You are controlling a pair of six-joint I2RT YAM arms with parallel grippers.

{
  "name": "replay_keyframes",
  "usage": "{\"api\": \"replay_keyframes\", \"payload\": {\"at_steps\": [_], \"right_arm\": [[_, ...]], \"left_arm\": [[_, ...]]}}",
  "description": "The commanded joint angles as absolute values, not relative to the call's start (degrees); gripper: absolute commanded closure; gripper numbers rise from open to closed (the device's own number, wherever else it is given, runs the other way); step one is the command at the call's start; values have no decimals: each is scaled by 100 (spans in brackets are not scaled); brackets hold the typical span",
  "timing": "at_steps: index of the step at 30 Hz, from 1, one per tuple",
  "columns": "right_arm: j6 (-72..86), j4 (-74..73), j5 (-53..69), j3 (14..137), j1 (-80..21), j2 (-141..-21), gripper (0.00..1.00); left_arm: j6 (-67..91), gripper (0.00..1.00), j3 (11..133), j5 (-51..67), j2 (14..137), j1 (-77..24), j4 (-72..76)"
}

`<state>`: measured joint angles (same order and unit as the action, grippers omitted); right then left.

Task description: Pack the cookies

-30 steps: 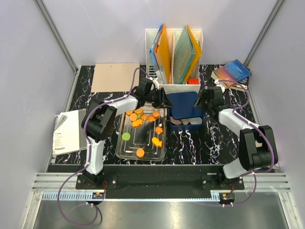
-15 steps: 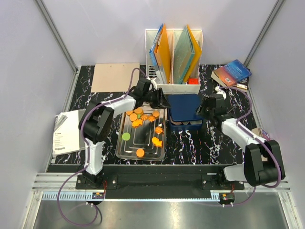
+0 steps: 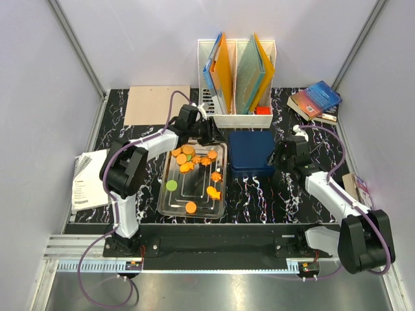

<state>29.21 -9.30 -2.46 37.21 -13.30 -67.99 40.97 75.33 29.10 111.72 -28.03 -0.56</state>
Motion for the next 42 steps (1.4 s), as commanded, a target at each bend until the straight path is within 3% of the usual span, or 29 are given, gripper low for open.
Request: {"api": "replay_keyframes", "payload": {"at_steps": [1,7,13,16,17,21,31,42], "right_arm": [[2971,-1362,-123,3560,-1450,-6548,50],[3146,-1467,-430,3682,-1450,-5891,34],[2945,-1564,-1063,4279,-1450,-5992,32],[2918,-1573,-1414,4586,-1433,-6667,41],[2927,-1573,-1502,4666,-1415,-6854,51],[3014,-1529,-1985,5070,-1257,-7636,74],[2988,-1547,-1969,6240,-861,-9280,80],[2997,-1143,-1345,6100,-853,-10054,81]], "left_arm": [[4122,56,7488,2821,10810,-2786,70],[4131,55,7462,2778,10767,-2777,35],[4227,55,7357,2707,10661,-2707,26],[4306,55,7260,2681,10652,-2707,53],[4333,55,7242,2689,10652,-2707,44],[4342,56,7146,2567,10652,-2698,-122],[4403,57,7189,2417,10793,-2707,-316],[4271,58,7699,2276,11285,-2883,-668]]}}
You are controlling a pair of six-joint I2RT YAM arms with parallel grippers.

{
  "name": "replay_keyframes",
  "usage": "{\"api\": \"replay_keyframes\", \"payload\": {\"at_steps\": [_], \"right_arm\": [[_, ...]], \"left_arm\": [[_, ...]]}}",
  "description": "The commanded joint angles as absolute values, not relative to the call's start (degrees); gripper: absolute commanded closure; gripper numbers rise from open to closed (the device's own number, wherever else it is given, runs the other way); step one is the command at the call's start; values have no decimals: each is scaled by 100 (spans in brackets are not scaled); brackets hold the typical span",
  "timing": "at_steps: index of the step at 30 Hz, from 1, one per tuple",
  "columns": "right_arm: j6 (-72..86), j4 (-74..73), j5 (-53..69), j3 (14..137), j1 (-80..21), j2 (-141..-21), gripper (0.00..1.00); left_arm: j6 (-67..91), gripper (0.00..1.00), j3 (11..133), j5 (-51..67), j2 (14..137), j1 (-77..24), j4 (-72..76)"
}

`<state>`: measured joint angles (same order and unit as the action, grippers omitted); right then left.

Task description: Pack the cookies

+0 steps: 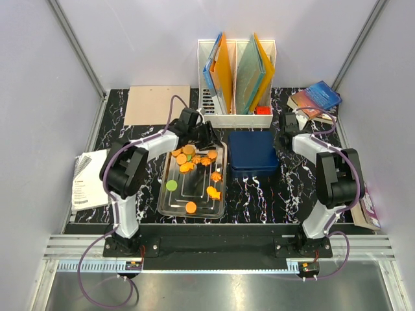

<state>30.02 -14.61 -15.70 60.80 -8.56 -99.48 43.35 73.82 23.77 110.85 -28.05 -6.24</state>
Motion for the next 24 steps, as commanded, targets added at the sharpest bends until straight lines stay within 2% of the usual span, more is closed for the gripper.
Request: {"api": "replay_keyframes", "payload": {"at_steps": [1,18,24], "right_arm": [[2988,-1099,-1284,6082,-861,-10055,81],[3331,-721,-729,5133,-861,-9212,81],[3252,-975,-1168,5185,-870,-8509,74]], "left_arm": [[4271,58,7725,2285,11329,-2909,-694],[4201,57,7954,2030,11487,-2892,-1011],[4166,57,7919,1846,11338,-2725,-1221]]}}
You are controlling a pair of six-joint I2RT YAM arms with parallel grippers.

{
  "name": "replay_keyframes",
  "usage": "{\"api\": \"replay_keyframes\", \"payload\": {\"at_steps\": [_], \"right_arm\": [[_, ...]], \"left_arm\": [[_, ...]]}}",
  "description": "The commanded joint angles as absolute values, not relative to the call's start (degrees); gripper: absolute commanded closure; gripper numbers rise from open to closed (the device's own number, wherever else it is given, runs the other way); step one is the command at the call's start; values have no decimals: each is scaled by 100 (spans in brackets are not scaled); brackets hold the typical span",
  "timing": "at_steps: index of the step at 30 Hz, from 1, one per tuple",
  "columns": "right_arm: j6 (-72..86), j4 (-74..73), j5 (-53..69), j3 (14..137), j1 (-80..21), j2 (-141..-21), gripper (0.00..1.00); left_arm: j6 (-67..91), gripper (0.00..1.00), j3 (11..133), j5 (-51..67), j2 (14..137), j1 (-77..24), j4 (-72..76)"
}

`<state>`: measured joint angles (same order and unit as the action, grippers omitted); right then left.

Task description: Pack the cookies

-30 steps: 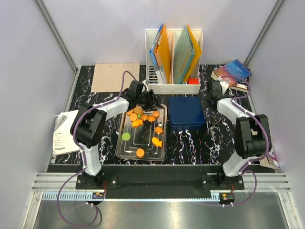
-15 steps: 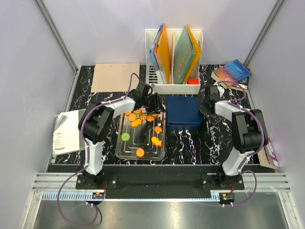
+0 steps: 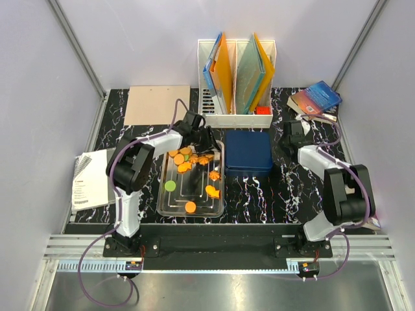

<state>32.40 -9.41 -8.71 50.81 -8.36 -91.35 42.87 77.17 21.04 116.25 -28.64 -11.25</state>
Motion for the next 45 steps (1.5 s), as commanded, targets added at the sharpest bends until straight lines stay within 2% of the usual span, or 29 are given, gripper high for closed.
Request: {"api": "replay_keyframes", "payload": {"at_steps": [1,6,9,15,18,22,45], "right_arm": [[3252,-1028,-1282,5203,-870,-8395,74],[3322,-871,-837,5203,-931,-7673,75],[3331,-572,206,5282,-1063,-7699,78],[3700,447,1913,5326,-1221,-8577,85],[3858,860,2336,5326,-1388,-9017,88],[3990,1370,2531,5195,-1538,-9307,89],[4017,1995,2716,4201,-1942,-9967,90]], "left_arm": [[4157,57,7902,1846,11286,-2707,-1239],[4069,58,7638,1653,10882,-2602,-1292],[4139,61,7270,1600,10399,-2733,-1126],[4394,66,6408,1450,9827,-3374,-573],[4482,66,6066,1468,9712,-3498,-388],[4404,67,5994,1415,9615,-3498,-413],[4315,65,6486,1406,9756,-3463,-659]]}}
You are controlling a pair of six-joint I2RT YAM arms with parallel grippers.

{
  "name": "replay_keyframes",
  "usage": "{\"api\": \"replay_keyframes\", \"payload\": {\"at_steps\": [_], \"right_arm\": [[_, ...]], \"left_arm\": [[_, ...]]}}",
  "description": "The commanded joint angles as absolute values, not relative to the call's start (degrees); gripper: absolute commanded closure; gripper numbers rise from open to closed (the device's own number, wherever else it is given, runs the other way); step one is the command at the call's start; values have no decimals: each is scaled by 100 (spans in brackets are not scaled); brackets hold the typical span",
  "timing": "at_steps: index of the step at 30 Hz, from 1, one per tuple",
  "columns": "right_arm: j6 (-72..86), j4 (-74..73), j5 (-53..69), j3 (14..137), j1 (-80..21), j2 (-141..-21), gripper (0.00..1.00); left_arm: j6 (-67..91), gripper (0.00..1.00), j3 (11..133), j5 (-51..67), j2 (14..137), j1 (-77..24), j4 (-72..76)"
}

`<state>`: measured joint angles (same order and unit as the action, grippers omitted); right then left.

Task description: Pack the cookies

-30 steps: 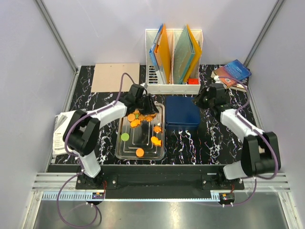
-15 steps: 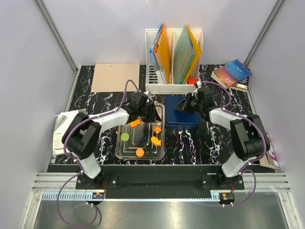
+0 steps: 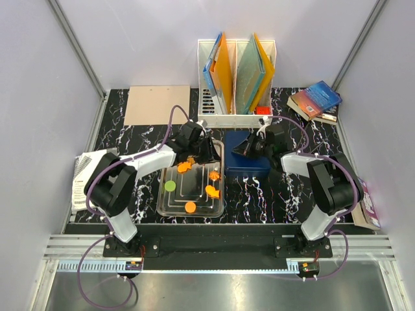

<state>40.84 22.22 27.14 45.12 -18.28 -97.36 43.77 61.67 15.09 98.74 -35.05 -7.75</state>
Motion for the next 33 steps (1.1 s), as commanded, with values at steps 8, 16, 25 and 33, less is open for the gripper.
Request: {"api": "replay_keyframes", "payload": {"at_steps": [8,16,25,33], "right_arm": [[4060,2144,2654,3639,-1942,-9738,91],[4157,2417,2602,3024,-1951,-9615,92],[4113,2444,2487,2593,-1951,-9326,92],[4069,1830,2312,2812,-1951,-8632,89]], "left_arm": [[4350,55,7109,1608,9931,-3410,-642],[4675,53,7945,2372,10748,-3419,-466],[4825,53,8305,2839,11417,-3577,-220],[4773,53,8262,2743,11277,-3560,-246]]}}
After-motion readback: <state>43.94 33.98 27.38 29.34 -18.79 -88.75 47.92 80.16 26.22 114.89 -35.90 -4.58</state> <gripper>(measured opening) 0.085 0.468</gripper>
